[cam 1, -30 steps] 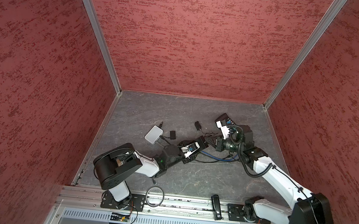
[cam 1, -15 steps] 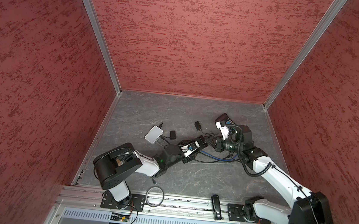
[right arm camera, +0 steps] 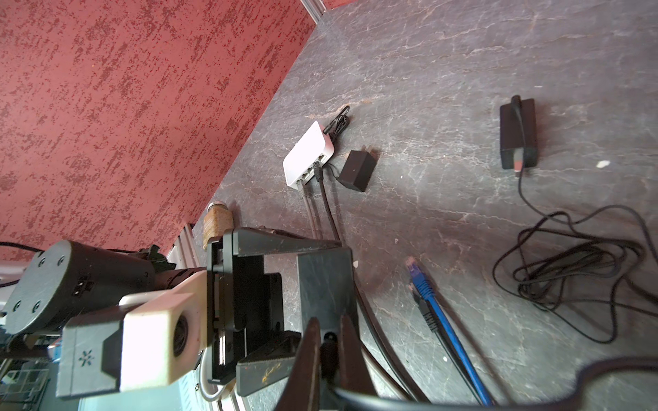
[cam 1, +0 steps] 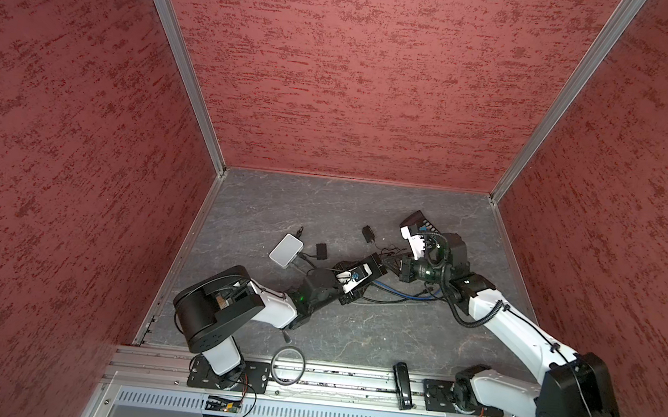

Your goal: Insert the plug into the switch port

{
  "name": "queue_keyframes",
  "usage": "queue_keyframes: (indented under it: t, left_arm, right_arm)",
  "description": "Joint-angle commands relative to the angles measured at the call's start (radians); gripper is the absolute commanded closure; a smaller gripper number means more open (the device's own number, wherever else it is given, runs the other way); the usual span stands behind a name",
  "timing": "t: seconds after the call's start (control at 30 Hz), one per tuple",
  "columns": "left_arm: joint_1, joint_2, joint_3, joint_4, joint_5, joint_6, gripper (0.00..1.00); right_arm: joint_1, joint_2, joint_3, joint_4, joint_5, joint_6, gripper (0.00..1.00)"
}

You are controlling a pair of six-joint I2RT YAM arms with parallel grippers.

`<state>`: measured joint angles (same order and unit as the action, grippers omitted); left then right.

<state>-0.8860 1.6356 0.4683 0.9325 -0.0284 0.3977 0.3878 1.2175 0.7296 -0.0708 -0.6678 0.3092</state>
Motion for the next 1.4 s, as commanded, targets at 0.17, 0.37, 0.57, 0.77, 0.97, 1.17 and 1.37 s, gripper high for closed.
queue_keyframes:
  t: [0.17, 0.37, 0.57, 0.77, 0.97, 1.17, 1.37]
  left_arm:
    - [-0.004, 0.009, 0.052, 0.096, 0.012, -0.032, 0.66]
    - [-0.004, 0.000, 0.073, 0.123, 0.005, -0.094, 0.71]
    - [-0.005, -0.020, 0.072, 0.193, 0.035, -0.093, 0.71]
    - [-0.005, -0.052, 0.099, 0.198, 0.073, -0.060, 0.71]
    - [-0.007, -0.081, 0.125, 0.199, 0.115, -0.021, 0.71]
    - [-0.007, -0.099, 0.148, 0.221, 0.149, -0.003, 0.71]
    - [-0.008, -0.099, 0.165, 0.269, 0.173, 0.006, 0.72]
  right_arm:
    - [0.031, 0.013, 0.017, -0.027, 0.056, -0.019, 0.98]
    - [0.047, 0.007, 0.011, -0.045, 0.109, -0.024, 0.98]
    - [0.064, 0.018, 0.012, -0.050, 0.108, -0.022, 0.99]
    - [0.089, 0.030, 0.026, -0.070, 0.115, -0.018, 1.00]
    - [0.106, 0.048, 0.042, -0.084, 0.114, -0.011, 1.00]
    - [0.132, 0.068, 0.054, -0.091, 0.124, -0.007, 1.00]
    - [0.161, 0.093, 0.065, -0.089, 0.135, 0.005, 1.00]
